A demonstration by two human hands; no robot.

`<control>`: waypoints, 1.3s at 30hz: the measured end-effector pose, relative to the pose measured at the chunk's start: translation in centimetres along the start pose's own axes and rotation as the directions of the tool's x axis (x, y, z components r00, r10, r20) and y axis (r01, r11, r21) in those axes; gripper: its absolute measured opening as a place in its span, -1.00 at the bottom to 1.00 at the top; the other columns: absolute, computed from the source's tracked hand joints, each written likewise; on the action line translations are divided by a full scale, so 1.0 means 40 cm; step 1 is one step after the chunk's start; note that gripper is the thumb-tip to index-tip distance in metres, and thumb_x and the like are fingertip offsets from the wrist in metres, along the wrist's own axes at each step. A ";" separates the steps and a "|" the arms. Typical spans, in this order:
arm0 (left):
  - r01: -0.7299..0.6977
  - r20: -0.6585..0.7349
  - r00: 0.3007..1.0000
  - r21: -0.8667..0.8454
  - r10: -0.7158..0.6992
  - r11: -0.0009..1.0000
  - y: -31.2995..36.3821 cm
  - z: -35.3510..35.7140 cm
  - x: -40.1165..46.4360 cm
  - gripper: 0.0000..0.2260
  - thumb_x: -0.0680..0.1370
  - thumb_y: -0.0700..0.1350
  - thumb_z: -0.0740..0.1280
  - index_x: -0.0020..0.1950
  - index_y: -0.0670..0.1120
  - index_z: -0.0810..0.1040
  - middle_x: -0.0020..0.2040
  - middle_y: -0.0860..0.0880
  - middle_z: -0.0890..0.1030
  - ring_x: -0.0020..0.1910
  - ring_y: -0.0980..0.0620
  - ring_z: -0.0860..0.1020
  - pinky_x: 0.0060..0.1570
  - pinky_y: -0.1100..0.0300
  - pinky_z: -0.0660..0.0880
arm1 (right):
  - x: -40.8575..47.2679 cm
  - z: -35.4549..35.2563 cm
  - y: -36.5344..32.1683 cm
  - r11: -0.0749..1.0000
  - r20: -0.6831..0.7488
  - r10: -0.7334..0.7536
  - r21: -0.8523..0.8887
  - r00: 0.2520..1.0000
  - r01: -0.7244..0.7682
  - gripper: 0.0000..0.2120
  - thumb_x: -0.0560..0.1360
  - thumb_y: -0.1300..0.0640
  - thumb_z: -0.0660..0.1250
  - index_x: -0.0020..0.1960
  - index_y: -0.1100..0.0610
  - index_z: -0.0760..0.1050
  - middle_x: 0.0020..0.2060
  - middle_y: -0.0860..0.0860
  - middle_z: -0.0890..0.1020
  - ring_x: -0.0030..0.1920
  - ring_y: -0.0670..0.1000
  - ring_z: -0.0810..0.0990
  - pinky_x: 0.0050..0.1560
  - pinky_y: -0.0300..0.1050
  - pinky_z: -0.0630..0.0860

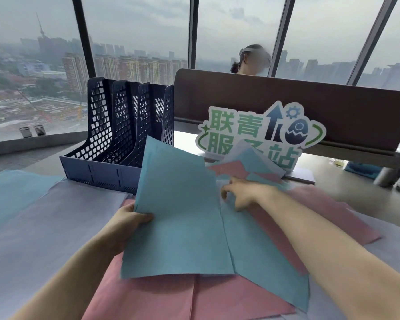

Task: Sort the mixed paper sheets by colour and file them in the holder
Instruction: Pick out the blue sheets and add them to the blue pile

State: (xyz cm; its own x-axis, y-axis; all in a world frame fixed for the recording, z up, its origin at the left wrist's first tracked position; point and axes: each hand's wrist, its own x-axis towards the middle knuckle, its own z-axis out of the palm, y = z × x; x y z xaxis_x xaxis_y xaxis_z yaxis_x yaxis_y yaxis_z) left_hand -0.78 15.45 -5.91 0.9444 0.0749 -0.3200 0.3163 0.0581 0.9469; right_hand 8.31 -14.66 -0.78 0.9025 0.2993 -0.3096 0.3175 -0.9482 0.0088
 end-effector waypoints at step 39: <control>0.014 0.000 1.000 -0.059 -0.014 0.998 0.001 -0.010 -0.012 -0.80 0.54 -0.41 0.27 0.13 -0.26 0.53 -0.02 -0.34 0.66 -0.19 -0.25 0.64 -0.12 -0.07 0.61 | -0.116 -0.249 0.112 0.945 -0.900 0.101 -0.047 0.425 -0.324 -0.99 0.48 0.32 0.36 -0.11 0.26 0.56 -0.15 0.16 0.63 -0.23 0.26 0.61 -0.25 -0.04 0.43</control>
State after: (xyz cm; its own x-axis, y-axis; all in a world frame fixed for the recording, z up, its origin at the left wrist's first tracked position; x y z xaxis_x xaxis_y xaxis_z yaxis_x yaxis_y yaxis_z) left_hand -1.27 15.81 -5.72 0.9400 0.0738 -0.3332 0.3236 0.1177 0.9388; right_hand 8.43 -19.25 10.17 0.6770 0.1268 0.7250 0.0208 -0.9879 0.1534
